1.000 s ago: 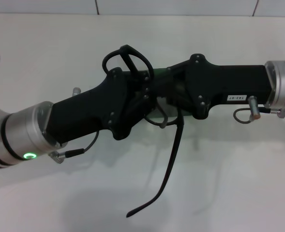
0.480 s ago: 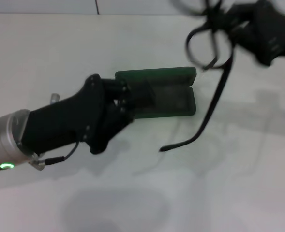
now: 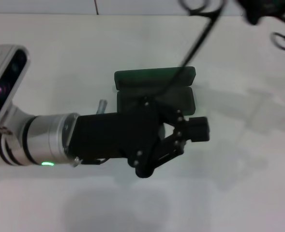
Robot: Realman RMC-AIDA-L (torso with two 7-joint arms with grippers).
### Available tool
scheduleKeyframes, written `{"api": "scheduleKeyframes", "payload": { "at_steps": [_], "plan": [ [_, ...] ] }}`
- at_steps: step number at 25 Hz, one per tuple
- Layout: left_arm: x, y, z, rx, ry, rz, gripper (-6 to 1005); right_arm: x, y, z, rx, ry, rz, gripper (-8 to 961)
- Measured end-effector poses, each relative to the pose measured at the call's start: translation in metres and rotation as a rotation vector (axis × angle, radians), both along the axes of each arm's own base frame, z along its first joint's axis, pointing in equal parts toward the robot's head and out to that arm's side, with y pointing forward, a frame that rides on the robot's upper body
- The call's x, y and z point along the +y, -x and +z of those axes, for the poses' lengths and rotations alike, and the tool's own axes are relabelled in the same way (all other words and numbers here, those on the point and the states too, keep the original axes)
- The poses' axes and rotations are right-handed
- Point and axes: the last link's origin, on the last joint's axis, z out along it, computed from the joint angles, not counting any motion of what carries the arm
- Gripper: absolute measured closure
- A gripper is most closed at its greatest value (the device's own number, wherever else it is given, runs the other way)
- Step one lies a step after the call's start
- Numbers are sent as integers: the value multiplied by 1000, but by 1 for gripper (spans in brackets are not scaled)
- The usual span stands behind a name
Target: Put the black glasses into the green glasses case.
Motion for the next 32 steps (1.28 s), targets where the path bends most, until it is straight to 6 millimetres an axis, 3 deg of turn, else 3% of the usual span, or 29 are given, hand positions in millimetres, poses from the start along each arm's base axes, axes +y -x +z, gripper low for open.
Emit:
{"api": "scheduleKeyframes", "payload": {
  "at_steps": [5,15,32],
  "plan": [
    [3,-10,4,-82,-44,-6,955,2,10,-25,-75,13,25,891],
    [6,1,24,-243,-123,160,955,-2,-1,-51,-183,40,-18,891],
    [16,10,24,-250,-80,305,954,-6,1,-73,-288,73,5,891]
  ]
}}
